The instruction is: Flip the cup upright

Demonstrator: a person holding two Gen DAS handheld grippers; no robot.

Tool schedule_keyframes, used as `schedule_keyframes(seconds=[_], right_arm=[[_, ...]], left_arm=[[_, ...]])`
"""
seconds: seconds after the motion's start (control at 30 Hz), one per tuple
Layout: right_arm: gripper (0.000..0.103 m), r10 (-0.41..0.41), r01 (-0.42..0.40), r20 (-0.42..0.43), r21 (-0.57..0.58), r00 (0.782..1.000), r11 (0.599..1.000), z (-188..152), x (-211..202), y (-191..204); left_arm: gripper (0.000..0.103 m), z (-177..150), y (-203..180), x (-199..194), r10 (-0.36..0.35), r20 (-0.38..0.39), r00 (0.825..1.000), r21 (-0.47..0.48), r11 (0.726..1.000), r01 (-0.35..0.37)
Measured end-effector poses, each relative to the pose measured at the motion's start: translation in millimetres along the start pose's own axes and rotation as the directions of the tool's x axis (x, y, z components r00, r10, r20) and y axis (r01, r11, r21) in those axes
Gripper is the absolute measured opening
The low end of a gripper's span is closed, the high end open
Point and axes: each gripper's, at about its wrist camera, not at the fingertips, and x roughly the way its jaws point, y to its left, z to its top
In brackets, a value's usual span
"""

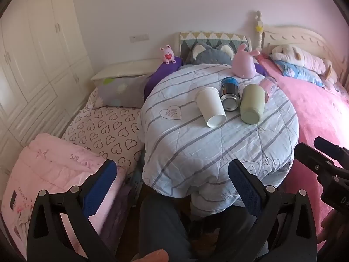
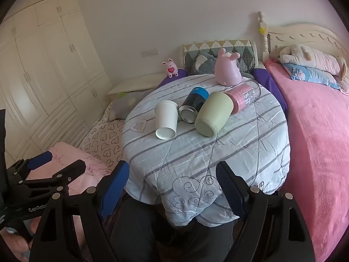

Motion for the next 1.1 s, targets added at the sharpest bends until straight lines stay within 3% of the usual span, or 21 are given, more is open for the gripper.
schedule_keyframes(seconds=[0.53,1.1], right_arm=[[0.083,-0.002,0.002,-0.009,-0.007,1.0,1.0,4,10,2],[0.083,-0.029,0.024,-0.082,-0.064,0.996,0.998,45,73,21]], left_arm=[[0.103,1,2,1,-0.003,-0.01,1.0,-0.008,1.0,0.003],[0.103,23,27,66,0.028,-0.076,0.997,-0.037,0.999,-0.031]])
